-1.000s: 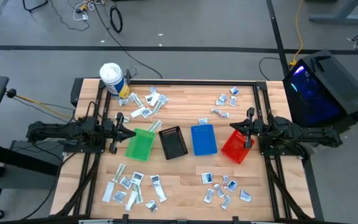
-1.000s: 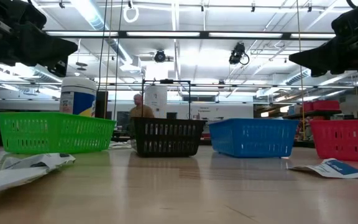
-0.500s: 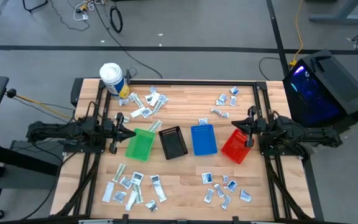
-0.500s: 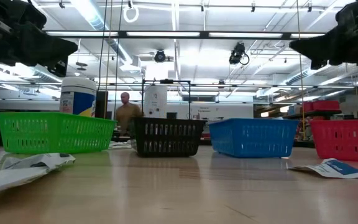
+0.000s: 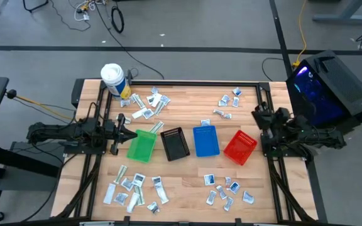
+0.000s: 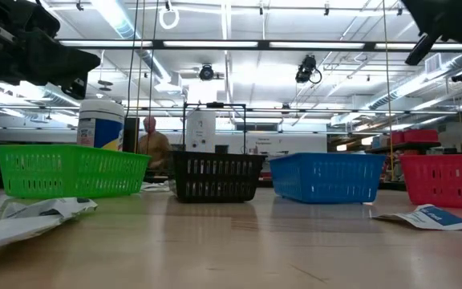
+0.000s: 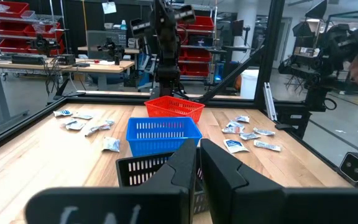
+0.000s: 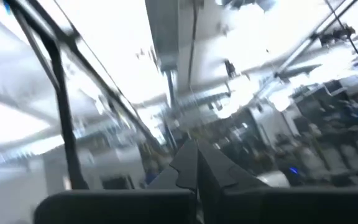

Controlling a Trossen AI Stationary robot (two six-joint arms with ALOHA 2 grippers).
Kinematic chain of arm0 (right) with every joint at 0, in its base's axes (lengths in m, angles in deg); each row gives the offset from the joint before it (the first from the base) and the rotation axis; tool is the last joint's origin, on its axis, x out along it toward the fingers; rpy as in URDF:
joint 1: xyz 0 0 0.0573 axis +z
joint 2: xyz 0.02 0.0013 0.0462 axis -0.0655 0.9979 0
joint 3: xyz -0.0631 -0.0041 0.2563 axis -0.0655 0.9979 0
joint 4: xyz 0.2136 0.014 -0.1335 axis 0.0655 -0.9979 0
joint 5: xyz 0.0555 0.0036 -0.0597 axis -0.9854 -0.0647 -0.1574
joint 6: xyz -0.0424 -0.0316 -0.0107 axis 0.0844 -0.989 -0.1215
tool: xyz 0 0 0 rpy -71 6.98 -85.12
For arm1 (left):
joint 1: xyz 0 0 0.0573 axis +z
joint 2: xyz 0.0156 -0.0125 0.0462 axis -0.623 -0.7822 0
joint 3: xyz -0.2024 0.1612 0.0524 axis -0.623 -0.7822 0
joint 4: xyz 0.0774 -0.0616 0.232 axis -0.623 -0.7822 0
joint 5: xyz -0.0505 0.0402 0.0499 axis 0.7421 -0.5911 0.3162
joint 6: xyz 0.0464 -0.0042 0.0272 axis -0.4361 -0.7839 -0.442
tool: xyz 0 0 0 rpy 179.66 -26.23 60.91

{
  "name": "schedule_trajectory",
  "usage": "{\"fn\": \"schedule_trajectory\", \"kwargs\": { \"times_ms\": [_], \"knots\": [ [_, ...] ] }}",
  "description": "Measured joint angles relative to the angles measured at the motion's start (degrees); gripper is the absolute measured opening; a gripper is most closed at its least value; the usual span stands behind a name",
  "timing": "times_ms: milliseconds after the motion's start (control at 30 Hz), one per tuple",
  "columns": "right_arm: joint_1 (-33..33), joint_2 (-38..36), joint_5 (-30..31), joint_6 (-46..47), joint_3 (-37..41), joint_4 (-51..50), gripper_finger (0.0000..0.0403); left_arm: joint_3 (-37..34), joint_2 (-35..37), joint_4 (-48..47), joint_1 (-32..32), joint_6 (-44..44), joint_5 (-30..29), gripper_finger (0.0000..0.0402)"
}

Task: Pick & Place First Aid Supplies
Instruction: Put the ointment pack into the red basket

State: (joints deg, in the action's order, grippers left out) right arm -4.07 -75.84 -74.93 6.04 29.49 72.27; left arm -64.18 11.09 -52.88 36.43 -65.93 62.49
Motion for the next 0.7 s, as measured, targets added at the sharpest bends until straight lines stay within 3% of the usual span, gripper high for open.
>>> {"fn": "schedule_trajectory", "kwargs": {
  "times_ms": [233, 400, 700],
  "knots": [
    [0.0, 0.02, 0.33, 3.08, -0.02, 11.2, 0.0004, 0.0, 0.02, -0.01, 0.0, 0.0, 0.0, 0.0032],
    [0.0, 0.0, 5.42, 3.67, -0.05, 19.52, 0.0004, -0.01, 0.01, -0.01, 0.0, 0.0, 0.0, 0.0032],
    [-0.02, 0.24, 10.04, 3.11, -7.44, 17.46, 0.0004, -0.01, 0.0, -0.01, 0.0, 0.0, 0.0, 0.0032]
  ]
}}
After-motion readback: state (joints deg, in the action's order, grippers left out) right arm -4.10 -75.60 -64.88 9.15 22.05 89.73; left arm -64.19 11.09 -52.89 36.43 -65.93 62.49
